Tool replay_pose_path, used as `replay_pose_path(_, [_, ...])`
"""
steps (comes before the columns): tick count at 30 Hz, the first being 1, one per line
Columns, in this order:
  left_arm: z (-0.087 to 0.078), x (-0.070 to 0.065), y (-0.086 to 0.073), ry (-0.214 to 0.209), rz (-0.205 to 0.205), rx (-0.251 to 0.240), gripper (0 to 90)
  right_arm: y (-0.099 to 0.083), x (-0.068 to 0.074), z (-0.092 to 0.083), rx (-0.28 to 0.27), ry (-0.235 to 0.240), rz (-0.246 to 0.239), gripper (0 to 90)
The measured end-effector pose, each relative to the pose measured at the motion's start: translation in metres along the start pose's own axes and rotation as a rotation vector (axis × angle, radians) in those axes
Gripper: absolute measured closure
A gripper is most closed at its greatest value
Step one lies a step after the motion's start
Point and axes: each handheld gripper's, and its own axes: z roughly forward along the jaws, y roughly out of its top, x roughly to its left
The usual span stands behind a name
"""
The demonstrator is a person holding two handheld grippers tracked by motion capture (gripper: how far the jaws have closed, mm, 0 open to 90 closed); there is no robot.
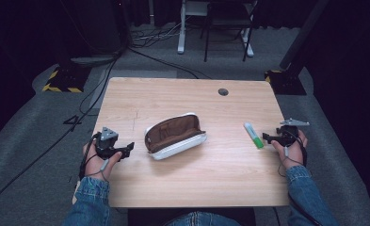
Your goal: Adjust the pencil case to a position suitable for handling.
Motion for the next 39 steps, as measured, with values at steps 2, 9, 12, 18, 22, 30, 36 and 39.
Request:
replay_pose_path(2, [-0.002,-0.002,0.002,-0.005,0.0,-0.017,25.4,0.0,0.0,0.0,-0.001,0.001,-0.002,23.1])
replay_pose_path(9, [-0.008,-0.008,0.01,-0.015,0.009,-0.077,25.5,0.0,0.0,0.0,-0.001,0.002,-0.002,23.1])
replay_pose_path(12, [-0.009,-0.011,0.013,-0.024,0.013,-0.092,25.5,0.0,0.0,0.0,-0.001,0.002,-0.002,23.1])
replay_pose_path(18, [-0.009,-0.019,0.02,-0.053,0.03,-0.113,23.8,0.0,0.0,0.0,-0.001,0.003,-0.003,23.1])
replay_pose_path(22, [-0.006,-0.023,0.024,-0.072,0.04,-0.119,22.4,0.0,0.0,0.0,-0.001,0.003,-0.003,23.1])
replay_pose_path(30, [0.002,-0.031,0.032,-0.095,0.061,-0.131,19.9,0.0,0.0,0.0,-0.002,0.003,-0.003,23.1])
replay_pose_path(36, [0.011,-0.036,0.039,-0.121,0.072,-0.142,18.2,0.0,0.0,0.0,-0.003,0.005,-0.006,23.1])
replay_pose_path(39, [0.016,-0.037,0.04,-0.139,0.069,-0.141,18.1,0.0,0.0,0.0,-0.003,0.006,-0.007,23.1])
